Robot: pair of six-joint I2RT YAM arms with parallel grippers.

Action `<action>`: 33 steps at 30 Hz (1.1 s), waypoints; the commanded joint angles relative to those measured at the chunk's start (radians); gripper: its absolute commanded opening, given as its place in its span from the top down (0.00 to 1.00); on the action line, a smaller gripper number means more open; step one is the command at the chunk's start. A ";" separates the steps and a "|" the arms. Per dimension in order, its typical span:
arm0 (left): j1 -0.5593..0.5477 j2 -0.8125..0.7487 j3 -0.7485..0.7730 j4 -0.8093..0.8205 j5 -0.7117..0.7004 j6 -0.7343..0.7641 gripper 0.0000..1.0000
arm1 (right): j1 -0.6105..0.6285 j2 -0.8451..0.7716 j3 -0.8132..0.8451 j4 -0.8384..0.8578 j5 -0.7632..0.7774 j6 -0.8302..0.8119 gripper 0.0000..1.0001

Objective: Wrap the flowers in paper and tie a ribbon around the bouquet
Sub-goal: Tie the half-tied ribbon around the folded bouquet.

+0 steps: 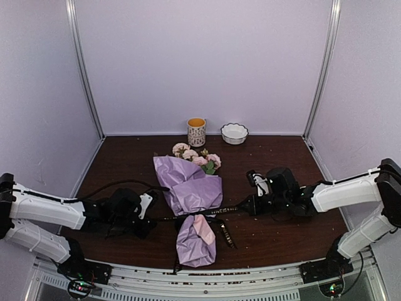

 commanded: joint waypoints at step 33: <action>0.092 -0.123 -0.002 -0.052 0.115 0.053 0.24 | -0.046 -0.008 0.031 -0.021 -0.006 -0.043 0.56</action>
